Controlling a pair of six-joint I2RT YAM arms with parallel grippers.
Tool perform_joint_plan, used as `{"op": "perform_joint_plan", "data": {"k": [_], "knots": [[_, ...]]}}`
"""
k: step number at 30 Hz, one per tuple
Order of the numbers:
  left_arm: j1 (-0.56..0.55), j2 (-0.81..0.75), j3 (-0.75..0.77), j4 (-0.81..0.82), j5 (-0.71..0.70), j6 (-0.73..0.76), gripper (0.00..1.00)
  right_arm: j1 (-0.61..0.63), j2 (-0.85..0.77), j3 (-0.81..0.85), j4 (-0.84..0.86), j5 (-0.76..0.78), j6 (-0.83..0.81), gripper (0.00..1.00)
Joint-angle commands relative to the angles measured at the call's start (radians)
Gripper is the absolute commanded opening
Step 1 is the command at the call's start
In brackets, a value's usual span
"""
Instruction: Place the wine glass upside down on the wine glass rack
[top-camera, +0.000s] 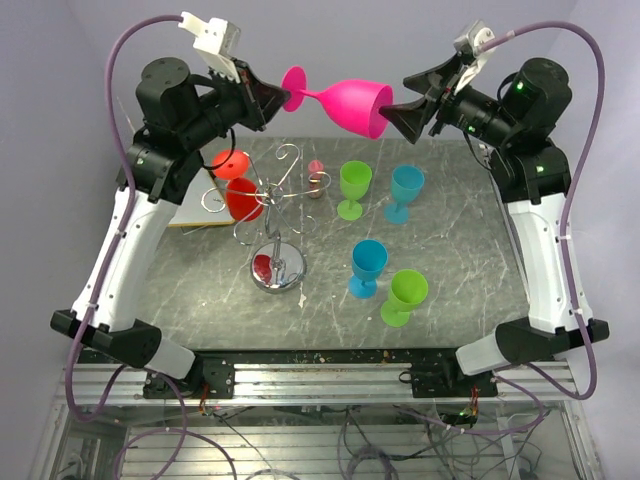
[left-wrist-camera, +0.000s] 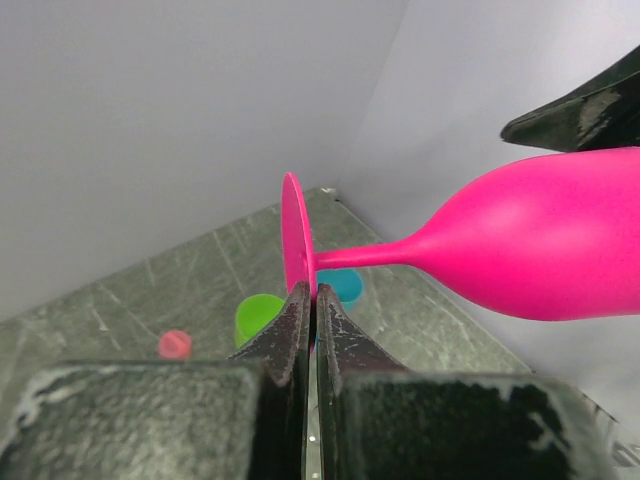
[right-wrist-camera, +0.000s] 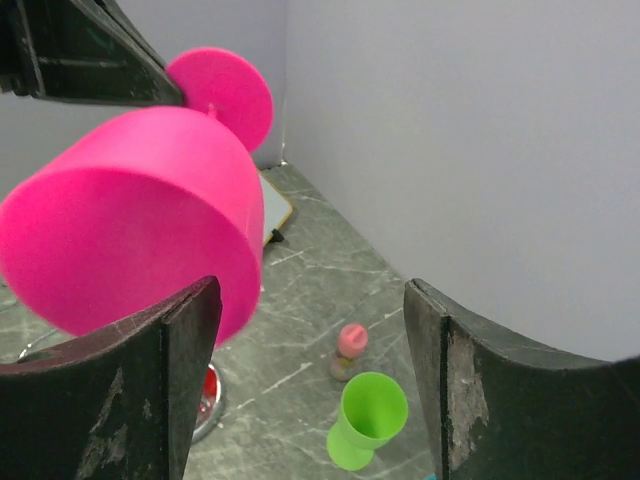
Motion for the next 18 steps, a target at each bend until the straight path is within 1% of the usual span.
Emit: {"op": "perform_joint_plan", "data": {"k": [1,3,5,10,16,18], "knots": [[0.027,-0.064,0.016,-0.029,-0.081,0.107,0.07,-0.017,-0.054,0.023,-0.053,0.009,-0.063,0.77],[0.041,-0.085,0.021,-0.052,-0.103,0.163,0.07,-0.035,-0.069,0.031,-0.069,-0.011,-0.077,0.83],[0.049,-0.107,0.036,-0.082,-0.119,0.244,0.07,-0.053,-0.085,0.035,-0.081,-0.042,-0.083,0.86],[0.07,-0.17,0.097,-0.185,-0.137,0.483,0.07,-0.101,-0.126,0.031,-0.125,-0.092,-0.126,0.87],[0.104,-0.256,0.18,-0.394,-0.172,0.824,0.07,-0.131,-0.166,-0.027,-0.178,-0.048,-0.205,0.88],[0.111,-0.274,0.206,-0.473,-0.176,0.916,0.07,-0.143,-0.179,-0.056,-0.179,-0.045,-0.216,0.88]]}}
